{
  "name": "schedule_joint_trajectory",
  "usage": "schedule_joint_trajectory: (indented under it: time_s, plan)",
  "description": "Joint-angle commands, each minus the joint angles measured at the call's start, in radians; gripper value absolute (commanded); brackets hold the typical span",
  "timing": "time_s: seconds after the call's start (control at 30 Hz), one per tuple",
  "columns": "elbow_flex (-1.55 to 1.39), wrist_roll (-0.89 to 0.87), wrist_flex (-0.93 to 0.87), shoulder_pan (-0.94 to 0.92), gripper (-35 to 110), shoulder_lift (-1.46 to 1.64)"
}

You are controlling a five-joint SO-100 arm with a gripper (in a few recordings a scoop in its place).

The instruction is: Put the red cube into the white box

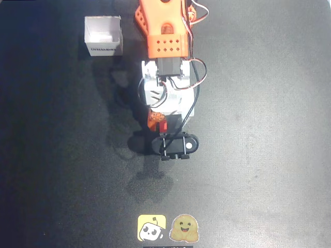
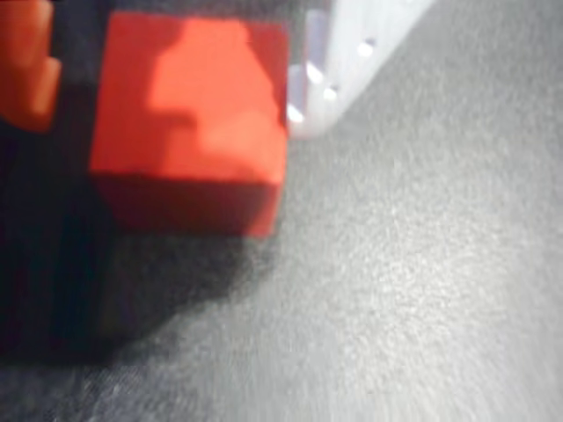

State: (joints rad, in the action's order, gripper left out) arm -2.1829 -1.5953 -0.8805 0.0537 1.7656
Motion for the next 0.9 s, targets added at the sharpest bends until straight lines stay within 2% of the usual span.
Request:
schedule_joint_trajectory:
  time_s: [0.0,0.1,0.2,0.57,0.7,0.87]
  plan:
    - [0.029,0.006,0.026,-0.002,17,0.0]
    - [0.025,0.006,0.044,-0.002,14,-0.011]
    - [0.025,0.011,0.063,-0.002,0,-0.023]
    - [0.025,-0.011,0.06,-0.006,0,-0.009]
    - [0.058,-0.018,-0.077,-0.037,0,0.11]
    - [0.181,-0.067,-0.356,-0.067,0,0.265]
